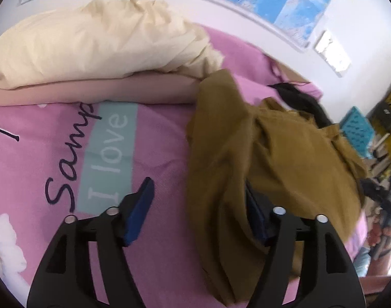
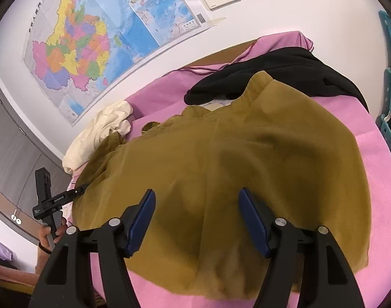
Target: Fold large clothes
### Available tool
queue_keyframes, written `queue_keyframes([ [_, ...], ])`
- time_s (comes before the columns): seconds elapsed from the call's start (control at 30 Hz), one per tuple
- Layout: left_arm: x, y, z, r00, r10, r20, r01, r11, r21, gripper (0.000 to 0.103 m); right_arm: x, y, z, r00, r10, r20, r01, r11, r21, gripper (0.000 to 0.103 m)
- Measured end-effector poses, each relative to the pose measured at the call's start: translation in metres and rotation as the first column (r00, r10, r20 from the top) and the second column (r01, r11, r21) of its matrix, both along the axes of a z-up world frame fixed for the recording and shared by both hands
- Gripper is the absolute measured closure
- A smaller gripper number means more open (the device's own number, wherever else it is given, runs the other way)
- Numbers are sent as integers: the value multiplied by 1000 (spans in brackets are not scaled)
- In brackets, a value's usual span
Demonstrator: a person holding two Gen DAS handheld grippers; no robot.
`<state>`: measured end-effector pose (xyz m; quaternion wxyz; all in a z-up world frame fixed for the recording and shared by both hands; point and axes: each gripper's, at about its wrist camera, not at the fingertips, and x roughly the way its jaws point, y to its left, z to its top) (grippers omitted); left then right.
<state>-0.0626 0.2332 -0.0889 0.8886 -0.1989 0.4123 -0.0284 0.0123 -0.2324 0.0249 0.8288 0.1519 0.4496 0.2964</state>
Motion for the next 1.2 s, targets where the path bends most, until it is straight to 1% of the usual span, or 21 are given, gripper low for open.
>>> queue_keyframes([
  [0.03, -3, 2, 3, 1000, -5, 10, 6, 1000, -17, 33, -4, -3, 1, 1000, 8, -5, -8, 1000, 19, 37],
  [0.07, -9, 4, 6, 1000, -11, 22, 11, 999, -35, 29, -8, -6, 2, 1000, 8, -9, -8, 999, 32, 37],
  [0.13, -23, 6, 12, 999, -21, 43, 24, 997, -69, 29, -17, -17, 3, 1000, 6, -30, -4, 997, 75, 36],
  [0.23, -46, 0, 17, 994, -79, 74, 87, 989, -118, 27, -37, -37, 2, 996, 17, -82, -3, 987, 159, 33],
  [0.33, -65, -14, 17, 983, -164, 86, 176, 970, -169, 27, -60, -57, -9, 985, 29, -169, 13, 969, 245, 27],
  [0.4, -75, -25, 14, 969, -232, 88, 246, 945, -216, 27, -67, -62, -17, 976, 28, -218, 26, 970, 243, 25],
  [0.5, -81, -50, 10, 946, -315, 80, 325, 919, -223, 25, -72, -62, -31, 964, 0, -265, 59, 974, 217, 25],
  [0.6, -77, -72, 1, 928, -366, 68, 370, 888, -272, 23, -63, -61, -42, 955, -59, -291, 125, 969, 213, 24],
  [0.63, -73, -78, -3, 926, -371, 63, 373, 881, -291, 23, -60, -59, -45, 953, -76, -292, 139, 970, 202, 24],
  [0.73, -59, -89, -18, 928, -369, 46, 359, 861, -360, 21, -54, -52, -43, 959, -108, -260, 160, 970, 185, 20],
  [0.77, -53, -91, -24, 936, -352, 31, 337, 863, -376, 21, -51, -49, -44, 958, -133, -255, 182, 967, 181, 20],
  [0.8, -45, -92, -30, 942, -335, 25, 316, 860, -400, 21, -48, -45, -44, 958, -149, -243, 196, 964, 181, 17],
  [0.83, -41, -93, -32, 950, -311, 30, 296, 864, -407, 22, -46, -40, -44, 959, -165, -232, 208, 962, 179, 15],
  [0.87, -39, -94, -31, 953, -301, 40, 290, 864, -412, 20, -44, -36, -43, 959, -176, -224, 218, 960, 177, 9],
  [0.9, -32, -95, -30, 956, -288, 49, 280, 855, -436, 16, -43, -30, -43, 960, -182, -214, 221, 960, 174, 5],
  [1.0, -25, -92, -31, 971, -232, 65, 233, 838, -493, 12, -42, -23, -39, 957, -229, -178, 257, 953, 157, 5],
  [1.03, -23, -91, -31, 976, -209, 67, 214, 832, -512, 12, -42, -24, -37, 960, -231, -160, 256, 953, 161, 5],
  [1.07, -22, -90, -32, 979, -190, 70, 198, 825, -529, 12, -44, -27, -35, 960, -241, -143, 265, 945, 190, 7],
  [1.13, -22, -89, -32, 983, -167, 80, 183, 817, -547, 12, -42, -33, -34, 960, -249, -131, 276, 924, 265, 8],
  [1.17, -23, -89, -32, 984, -156, 87, 178, 815, -552, 12, -41, -34, -35, 961, -244, -132, 271, 926, 262, 8],
  [1.2, -24, -88, -31, 985, -149, 91, 175, 817, -550, 13, -38, -33, -41, 956, -245, -159, 278, 931, 236, 8],
])
